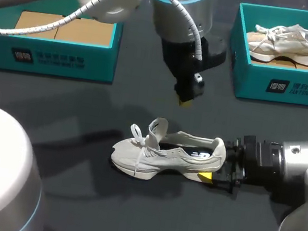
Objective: Take the shoe out of the shoebox, open the shoe tongue, remove and reinsert the insole, then place the shoe into the shoebox
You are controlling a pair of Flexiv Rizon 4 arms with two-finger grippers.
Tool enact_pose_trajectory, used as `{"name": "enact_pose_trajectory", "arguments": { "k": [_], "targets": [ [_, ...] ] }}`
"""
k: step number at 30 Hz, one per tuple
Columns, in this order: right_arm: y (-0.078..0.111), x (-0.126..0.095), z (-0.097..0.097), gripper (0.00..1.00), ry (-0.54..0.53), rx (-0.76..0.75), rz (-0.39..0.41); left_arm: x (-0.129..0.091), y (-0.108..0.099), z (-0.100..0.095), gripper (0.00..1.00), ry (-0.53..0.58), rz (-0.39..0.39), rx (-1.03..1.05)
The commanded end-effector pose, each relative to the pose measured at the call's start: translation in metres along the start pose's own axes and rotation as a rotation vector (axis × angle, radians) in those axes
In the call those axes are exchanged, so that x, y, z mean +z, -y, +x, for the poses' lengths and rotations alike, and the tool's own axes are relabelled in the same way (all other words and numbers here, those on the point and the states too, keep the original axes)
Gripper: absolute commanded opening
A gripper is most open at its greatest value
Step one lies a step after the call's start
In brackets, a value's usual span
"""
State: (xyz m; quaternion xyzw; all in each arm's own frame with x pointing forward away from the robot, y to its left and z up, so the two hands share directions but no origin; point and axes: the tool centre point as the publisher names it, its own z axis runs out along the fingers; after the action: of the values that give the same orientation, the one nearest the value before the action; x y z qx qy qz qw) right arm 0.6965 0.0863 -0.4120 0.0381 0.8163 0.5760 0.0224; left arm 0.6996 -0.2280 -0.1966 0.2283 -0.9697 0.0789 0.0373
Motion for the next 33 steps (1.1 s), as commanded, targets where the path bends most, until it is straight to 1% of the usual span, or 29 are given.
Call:
{"name": "enact_pose_trajectory", "arguments": {
  "k": [1, 3, 6, 19, 22, 23, 24, 26, 27, 33],
  "targets": [
    [0.000, 0.001, 0.000, 0.00, 0.000, 0.001, 0.003, 0.015, -0.001, 0.001, 0.00, -0.015, -0.003, 0.040],
    [0.000, 0.001, 0.000, 0.00, 0.000, 0.001, 0.003, 0.020, 0.000, 0.004, 0.00, -0.030, 0.017, 0.085],
    [0.000, 0.001, 0.000, 0.00, 0.000, 0.001, 0.003, 0.029, 0.000, 0.007, 0.00, -0.085, 0.020, 0.169],
    [0.000, 0.001, 0.000, 0.00, 0.000, 0.001, 0.003, 0.029, 0.000, 0.007, 0.00, -0.085, 0.020, 0.169],
    [0.000, 0.001, 0.000, 0.00, 0.000, 0.001, 0.003, 0.055, 0.005, 0.011, 0.00, -0.071, 0.018, 0.196],
    [0.000, 0.001, 0.000, 0.00, 0.000, 0.001, 0.003, 0.061, 0.005, 0.011, 0.00, -0.093, 0.030, 0.217],
    [0.000, 0.001, 0.000, 0.00, 0.000, 0.001, 0.003, 0.068, 0.006, 0.012, 0.00, -0.111, 0.007, 0.224],
    [0.000, 0.001, 0.000, 0.00, 0.000, 0.001, 0.003, 0.081, 0.006, 0.014, 0.00, -0.107, 0.021, 0.266],
    [0.000, 0.001, 0.000, 0.00, 0.000, 0.001, 0.003, 0.087, 0.007, 0.014, 0.00, -0.101, 0.004, 0.279],
    [0.000, 0.001, 0.000, 0.00, 0.000, 0.001, 0.003, 0.087, 0.007, 0.014, 0.00, -0.101, 0.004, 0.279]
  ]
}}
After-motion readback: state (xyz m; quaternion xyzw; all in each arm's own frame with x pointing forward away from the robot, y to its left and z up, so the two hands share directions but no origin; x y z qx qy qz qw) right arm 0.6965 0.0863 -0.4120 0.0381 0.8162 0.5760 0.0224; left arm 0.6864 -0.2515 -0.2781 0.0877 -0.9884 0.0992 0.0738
